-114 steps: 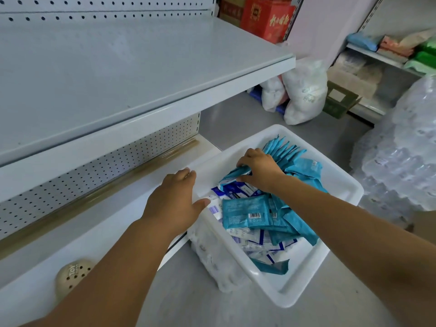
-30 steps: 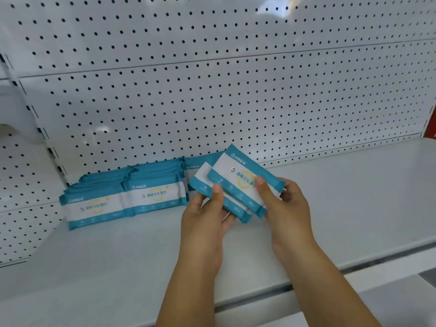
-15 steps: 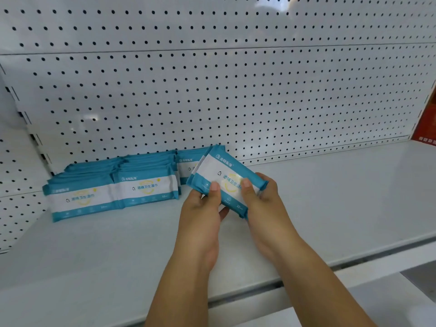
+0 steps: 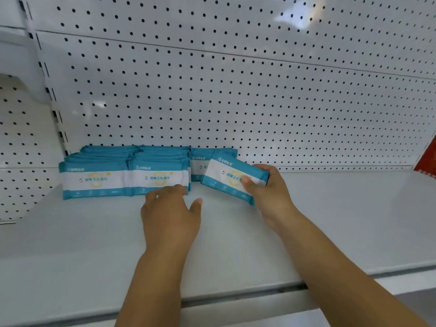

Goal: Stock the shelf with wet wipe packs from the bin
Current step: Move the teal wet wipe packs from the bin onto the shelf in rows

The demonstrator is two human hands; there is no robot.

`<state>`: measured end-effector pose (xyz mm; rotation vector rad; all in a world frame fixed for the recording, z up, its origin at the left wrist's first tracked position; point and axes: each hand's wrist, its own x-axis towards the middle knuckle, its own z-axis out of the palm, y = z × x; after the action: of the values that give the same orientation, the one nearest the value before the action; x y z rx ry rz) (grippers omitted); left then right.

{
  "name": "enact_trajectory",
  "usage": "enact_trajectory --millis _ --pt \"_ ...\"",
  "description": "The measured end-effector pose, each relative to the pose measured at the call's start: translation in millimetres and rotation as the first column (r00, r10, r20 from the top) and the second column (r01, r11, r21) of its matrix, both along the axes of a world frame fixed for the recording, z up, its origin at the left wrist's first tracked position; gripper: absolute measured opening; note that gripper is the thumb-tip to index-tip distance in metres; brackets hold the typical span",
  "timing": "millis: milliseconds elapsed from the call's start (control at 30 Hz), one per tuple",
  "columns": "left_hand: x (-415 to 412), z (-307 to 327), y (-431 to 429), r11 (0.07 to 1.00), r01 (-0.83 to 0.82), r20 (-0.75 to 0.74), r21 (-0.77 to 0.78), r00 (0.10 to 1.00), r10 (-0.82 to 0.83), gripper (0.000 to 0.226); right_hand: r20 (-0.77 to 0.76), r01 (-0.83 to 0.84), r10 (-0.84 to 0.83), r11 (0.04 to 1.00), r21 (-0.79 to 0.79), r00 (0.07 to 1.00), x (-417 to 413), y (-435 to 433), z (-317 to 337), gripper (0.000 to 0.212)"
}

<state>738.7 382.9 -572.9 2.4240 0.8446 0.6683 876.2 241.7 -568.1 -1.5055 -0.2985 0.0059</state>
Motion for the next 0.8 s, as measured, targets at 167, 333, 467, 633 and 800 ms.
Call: enact_trajectory --millis 167,333,467,633,800 --pt "1.1 -6.2 1.3 1.0 -0.017 -0.153 -0.018 0.988 0.014 0.06 0.131 -0.04 0.072 0.972 -0.23 0.989 23.5 26.1 2.0 0.04" --pt "3.0 -5.6 2.1 1.0 -0.006 -0.204 -0.01 0.979 0.004 0.056 0.286 -0.003 0.135 0.907 -0.42 0.949 43.3 39.8 -1.6 0.044" --pt "6.1 -6.0 3.2 1.0 -0.012 -0.227 0.0 0.974 0.012 0.053 0.395 0.112 0.088 0.883 -0.456 0.915 52.8 44.2 -5.8 0.056" --pt "8.7 -5.1 2.3 1.0 -0.019 -0.228 0.001 0.973 0.019 0.053 0.294 0.116 0.01 0.906 -0.408 0.956 54.2 41.9 -11.7 0.068" --pt "7.6 -4.2 1.8 1.0 -0.029 -0.229 0.001 0.973 0.029 0.05 0.27 0.101 0.035 0.876 -0.472 0.962 59.3 29.4 -17.4 0.033"
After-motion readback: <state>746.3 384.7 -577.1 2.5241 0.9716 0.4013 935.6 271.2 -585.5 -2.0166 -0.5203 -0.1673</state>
